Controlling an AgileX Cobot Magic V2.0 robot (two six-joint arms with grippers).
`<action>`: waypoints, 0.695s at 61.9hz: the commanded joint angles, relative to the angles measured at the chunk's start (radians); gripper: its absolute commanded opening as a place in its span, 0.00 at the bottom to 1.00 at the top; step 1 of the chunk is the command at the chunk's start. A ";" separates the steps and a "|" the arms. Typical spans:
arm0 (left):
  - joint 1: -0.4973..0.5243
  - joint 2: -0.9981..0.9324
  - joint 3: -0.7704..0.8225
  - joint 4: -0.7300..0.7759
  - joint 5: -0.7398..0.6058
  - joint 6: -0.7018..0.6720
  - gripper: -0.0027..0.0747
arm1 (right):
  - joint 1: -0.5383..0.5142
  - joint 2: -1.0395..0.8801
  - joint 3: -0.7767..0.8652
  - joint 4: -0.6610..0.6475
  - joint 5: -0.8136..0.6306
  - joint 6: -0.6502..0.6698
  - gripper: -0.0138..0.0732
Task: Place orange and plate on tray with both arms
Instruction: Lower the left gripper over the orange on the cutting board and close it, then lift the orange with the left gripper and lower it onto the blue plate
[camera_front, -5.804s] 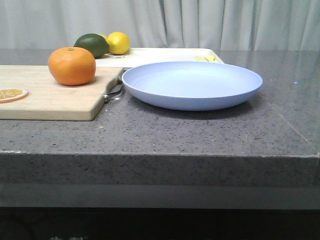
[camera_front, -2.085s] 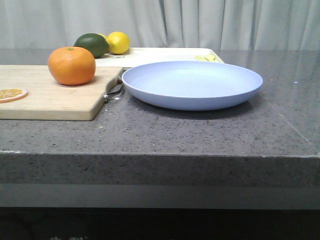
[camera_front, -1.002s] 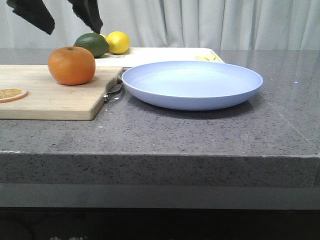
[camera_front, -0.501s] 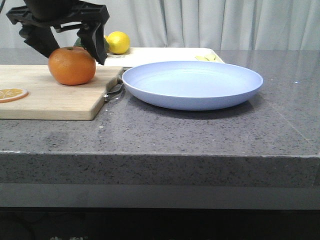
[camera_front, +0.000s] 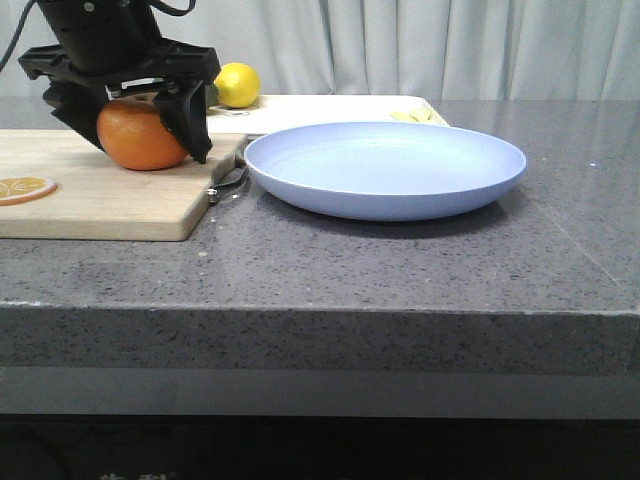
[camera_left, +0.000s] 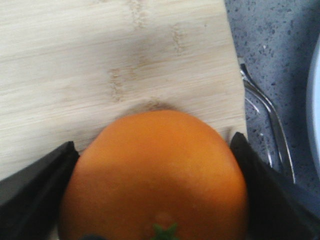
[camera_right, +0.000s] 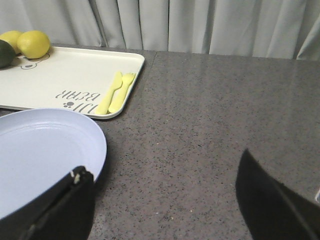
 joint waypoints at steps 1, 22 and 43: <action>-0.005 -0.051 -0.033 0.000 -0.022 -0.002 0.59 | -0.003 0.000 -0.040 -0.001 -0.074 -0.006 0.84; -0.012 -0.051 -0.203 -0.005 0.100 -0.002 0.35 | -0.003 0.000 -0.040 -0.001 -0.074 -0.006 0.84; -0.164 -0.031 -0.307 -0.069 0.067 0.001 0.35 | -0.003 0.000 -0.040 -0.001 -0.074 -0.006 0.84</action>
